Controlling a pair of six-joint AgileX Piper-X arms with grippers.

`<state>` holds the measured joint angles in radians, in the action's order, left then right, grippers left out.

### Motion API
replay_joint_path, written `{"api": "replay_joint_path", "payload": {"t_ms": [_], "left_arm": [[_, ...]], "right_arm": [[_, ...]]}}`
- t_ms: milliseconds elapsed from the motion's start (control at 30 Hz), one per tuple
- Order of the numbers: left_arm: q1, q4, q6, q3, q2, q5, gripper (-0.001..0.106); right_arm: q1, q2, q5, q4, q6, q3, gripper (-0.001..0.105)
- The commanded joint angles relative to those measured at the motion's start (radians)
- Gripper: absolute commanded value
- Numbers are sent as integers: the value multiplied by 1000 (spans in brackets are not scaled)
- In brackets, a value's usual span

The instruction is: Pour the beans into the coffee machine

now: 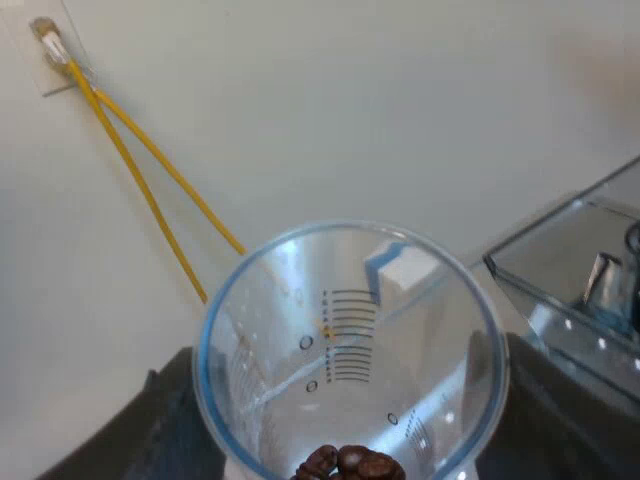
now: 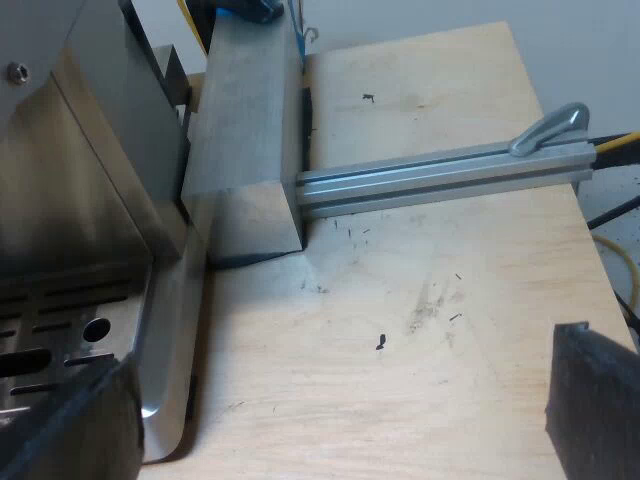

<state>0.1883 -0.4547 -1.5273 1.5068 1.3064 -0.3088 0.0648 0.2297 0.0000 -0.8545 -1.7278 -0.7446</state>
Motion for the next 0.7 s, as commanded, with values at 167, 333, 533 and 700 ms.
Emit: {"api": "replay_joint_path", "payload": {"t_ms": [167,333,533,700], "left_arm": [[48,0,6,110,41,15,22],[100,-36,35,178,89,32,22],[146,-85,76,230,139,67,22],[146,-96,114,230,146,80,22]], "right_arm": [[-1,-4,-5,5,-2,-10,82],[-1,-4,-5,5,-2,-10,82],[-1,-4,-5,5,-2,-10,82],[-1,-4,-14,3,-2,-10,82]]}}
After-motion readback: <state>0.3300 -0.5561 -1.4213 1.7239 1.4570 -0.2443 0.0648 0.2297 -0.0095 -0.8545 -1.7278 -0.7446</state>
